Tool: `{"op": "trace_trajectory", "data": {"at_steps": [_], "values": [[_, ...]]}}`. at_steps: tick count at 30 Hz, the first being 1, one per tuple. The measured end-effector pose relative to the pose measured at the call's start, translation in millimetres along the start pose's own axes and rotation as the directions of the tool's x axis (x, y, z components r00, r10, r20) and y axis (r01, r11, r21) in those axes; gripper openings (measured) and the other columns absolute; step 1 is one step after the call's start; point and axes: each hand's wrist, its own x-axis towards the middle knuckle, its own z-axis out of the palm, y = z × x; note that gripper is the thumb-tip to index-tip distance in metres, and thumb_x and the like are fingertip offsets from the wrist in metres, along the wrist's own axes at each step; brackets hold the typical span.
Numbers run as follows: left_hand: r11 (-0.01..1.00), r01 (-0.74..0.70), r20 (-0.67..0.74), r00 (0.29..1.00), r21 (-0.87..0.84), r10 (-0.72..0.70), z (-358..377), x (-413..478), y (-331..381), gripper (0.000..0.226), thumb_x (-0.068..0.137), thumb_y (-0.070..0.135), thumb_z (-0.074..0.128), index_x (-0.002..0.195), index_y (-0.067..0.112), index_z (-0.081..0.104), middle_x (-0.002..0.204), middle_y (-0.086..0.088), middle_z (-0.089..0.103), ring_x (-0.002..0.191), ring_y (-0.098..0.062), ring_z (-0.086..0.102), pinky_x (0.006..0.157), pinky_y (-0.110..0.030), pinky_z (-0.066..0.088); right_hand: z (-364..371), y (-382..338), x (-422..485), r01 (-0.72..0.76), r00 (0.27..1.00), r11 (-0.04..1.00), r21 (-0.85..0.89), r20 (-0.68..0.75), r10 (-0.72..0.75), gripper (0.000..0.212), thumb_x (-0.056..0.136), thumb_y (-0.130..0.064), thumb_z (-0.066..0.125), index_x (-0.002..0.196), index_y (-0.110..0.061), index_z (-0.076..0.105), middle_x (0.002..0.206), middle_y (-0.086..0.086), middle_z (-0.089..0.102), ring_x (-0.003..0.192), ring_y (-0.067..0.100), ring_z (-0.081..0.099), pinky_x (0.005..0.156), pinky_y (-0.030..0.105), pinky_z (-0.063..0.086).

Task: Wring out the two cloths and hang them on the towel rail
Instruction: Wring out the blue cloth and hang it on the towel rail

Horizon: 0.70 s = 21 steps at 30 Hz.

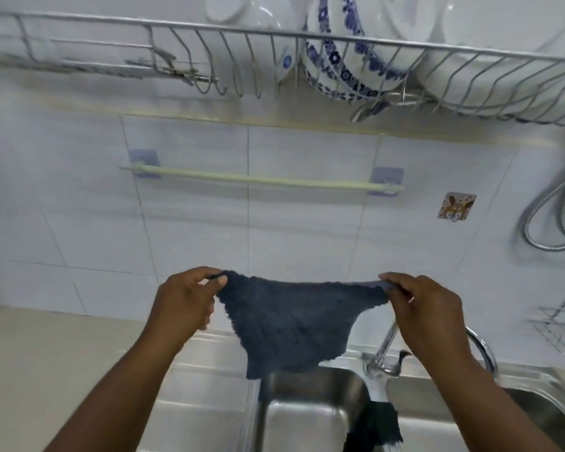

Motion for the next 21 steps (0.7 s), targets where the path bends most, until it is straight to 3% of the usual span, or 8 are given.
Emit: {"op": "trace_trajectory", "data": {"at_steps": [2, 5, 7, 9, 12, 15, 18, 21], "values": [[0.983, 0.031, 0.024, 0.999, -0.182, -0.027, -5, 25, 26, 0.011, 0.096, 0.025, 0.058, 0.096, 0.024, 0.069, 0.06, -0.006, 0.071, 0.054, -0.023, 0.069, 0.048, -0.029, 0.054, -1, -22, 32, -0.165, 0.986, 0.957, 0.239, 0.011, 0.168, 0.012, 0.092, -0.028, 0.063, 0.095, -0.033, 0.073, 0.072, -0.011, 0.073, 0.055, 0.009, 0.069, 0.06, 0.016, 0.051], [0.934, 0.004, 0.04, 0.999, -0.358, 0.011, -10, 64, 59, 0.014, 0.1, 0.021, 0.05, 0.104, 0.014, 0.062, 0.078, -0.014, 0.076, 0.072, -0.029, 0.075, 0.061, -0.034, 0.061, 2, -54, 81, -0.379, 0.918, 0.608, 0.698, 0.201, 0.342, 0.01, 0.093, -0.025, 0.064, 0.092, -0.021, 0.072, 0.065, 0.006, 0.074, 0.057, 0.024, 0.073, 0.048, 0.027, 0.056], [0.916, -0.05, -0.001, 0.999, -0.397, 0.054, -11, 90, 75, 0.015, 0.101, 0.018, 0.047, 0.105, 0.013, 0.06, 0.089, -0.014, 0.076, 0.08, -0.024, 0.075, 0.073, -0.035, 0.061, 5, -74, 109, -0.379, 0.909, 0.405, 0.832, 0.255, 0.328, 0.007, 0.094, -0.018, 0.062, 0.093, -0.015, 0.069, 0.078, 0.015, 0.075, 0.07, 0.032, 0.075, 0.057, 0.032, 0.062], [0.89, -0.109, -0.055, 0.994, -0.443, 0.095, -11, 114, 88, 0.015, 0.102, 0.016, 0.045, 0.101, 0.017, 0.059, 0.098, -0.01, 0.074, 0.085, -0.019, 0.075, 0.08, -0.033, 0.059, 11, -89, 134, -0.291, 0.941, 0.351, 0.89, 0.2, 0.274, 0.011, 0.096, -0.009, 0.057, 0.095, -0.014, 0.067, 0.088, 0.011, 0.076, 0.084, 0.028, 0.075, 0.069, 0.032, 0.063], [0.906, -0.29, -0.19, 0.952, -0.309, 0.24, -12, 145, 96, 0.015, 0.101, 0.018, 0.044, 0.099, 0.025, 0.057, 0.104, -0.002, 0.069, 0.097, -0.019, 0.069, 0.09, -0.034, 0.055, 24, -102, 161, -0.079, 0.99, 0.625, 0.777, -0.013, 0.142, 0.017, 0.095, -0.008, 0.057, 0.101, -0.022, 0.066, 0.094, -0.009, 0.072, 0.094, 0.011, 0.07, 0.087, 0.03, 0.058], [0.861, -0.509, -0.235, 0.839, -0.024, 0.49, -12, 164, 93, 0.015, 0.101, 0.019, 0.043, 0.109, 0.03, 0.051, 0.1, 0.007, 0.063, 0.091, -0.007, 0.062, 0.079, -0.023, 0.049, 39, -107, 174, 0.149, 0.988, 0.842, 0.519, -0.12, -0.101, 0.033, 0.092, -0.014, 0.061, 0.122, -0.028, 0.056, 0.114, -0.014, 0.066, 0.103, 0.0, 0.062, 0.098, 0.03, 0.049], [0.801, -0.556, -0.075, 0.809, 0.222, 0.582, -7, 180, 76, 0.025, 0.099, 0.015, 0.045, 0.121, 0.028, 0.047, 0.105, 0.001, 0.064, 0.091, -0.015, 0.061, 0.082, -0.03, 0.051, 57, -97, 176, 0.241, 0.967, 0.953, 0.186, 0.038, -0.252, 0.054, 0.091, -0.028, 0.062, 0.14, -0.029, 0.039, 0.142, -0.001, 0.053, 0.121, 0.018, 0.055, 0.103, 0.035, 0.046], [0.865, -0.456, 0.025, 0.887, 0.212, 0.461, -2, 186, 55, 0.019, 0.096, 0.025, 0.049, 0.113, 0.031, 0.056, 0.106, -0.002, 0.063, 0.102, -0.03, 0.059, 0.098, -0.048, 0.046, 72, -79, 171, 0.32, 0.934, 0.943, -0.095, 0.201, -0.297, 0.048, 0.096, -0.03, 0.052, 0.142, -0.032, 0.039, 0.135, 0.004, 0.057, 0.115, 0.023, 0.057, 0.096, 0.031, 0.046]]}}
